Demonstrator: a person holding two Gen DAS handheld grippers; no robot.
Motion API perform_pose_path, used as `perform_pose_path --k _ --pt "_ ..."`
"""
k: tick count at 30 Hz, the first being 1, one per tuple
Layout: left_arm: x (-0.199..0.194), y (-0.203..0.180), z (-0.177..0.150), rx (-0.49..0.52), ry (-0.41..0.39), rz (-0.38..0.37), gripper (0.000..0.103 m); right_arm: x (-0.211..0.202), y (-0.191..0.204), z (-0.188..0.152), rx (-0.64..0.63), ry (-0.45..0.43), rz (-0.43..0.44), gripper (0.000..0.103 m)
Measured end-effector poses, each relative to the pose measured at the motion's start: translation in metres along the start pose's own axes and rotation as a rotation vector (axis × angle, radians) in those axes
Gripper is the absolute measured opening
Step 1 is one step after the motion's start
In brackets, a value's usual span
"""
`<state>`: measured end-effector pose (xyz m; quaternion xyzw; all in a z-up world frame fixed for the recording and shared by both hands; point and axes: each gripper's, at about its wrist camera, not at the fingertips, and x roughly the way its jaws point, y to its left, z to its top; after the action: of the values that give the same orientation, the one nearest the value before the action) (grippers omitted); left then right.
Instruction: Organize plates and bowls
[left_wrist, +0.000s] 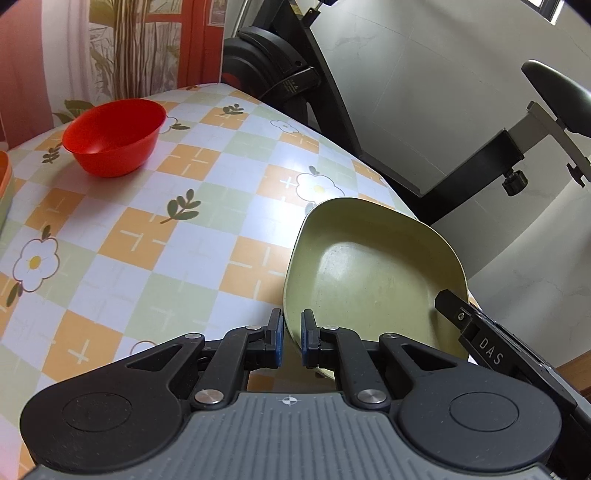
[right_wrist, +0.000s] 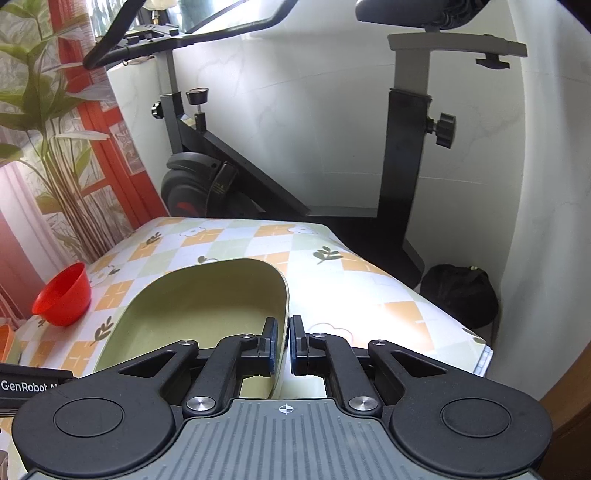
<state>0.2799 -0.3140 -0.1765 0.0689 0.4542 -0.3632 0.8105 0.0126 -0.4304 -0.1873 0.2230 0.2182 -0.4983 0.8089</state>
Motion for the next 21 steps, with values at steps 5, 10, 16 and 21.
perform_pose_path --k 5,10,16,21 --pt "-0.023 0.015 0.002 -0.04 -0.054 0.036 0.01 -0.009 0.024 0.006 -0.039 -0.014 0.059 0.006" --pt "-0.048 0.03 0.0 -0.093 -0.115 0.064 0.01 -0.016 0.048 0.009 -0.077 -0.012 0.114 0.006" --pt "-0.072 0.041 -0.01 -0.111 -0.17 0.113 0.011 -0.027 0.075 0.009 -0.12 -0.007 0.165 0.006" --pt "-0.088 0.052 -0.025 -0.136 -0.193 0.122 0.012 -0.035 0.093 0.005 -0.146 0.002 0.193 0.006"
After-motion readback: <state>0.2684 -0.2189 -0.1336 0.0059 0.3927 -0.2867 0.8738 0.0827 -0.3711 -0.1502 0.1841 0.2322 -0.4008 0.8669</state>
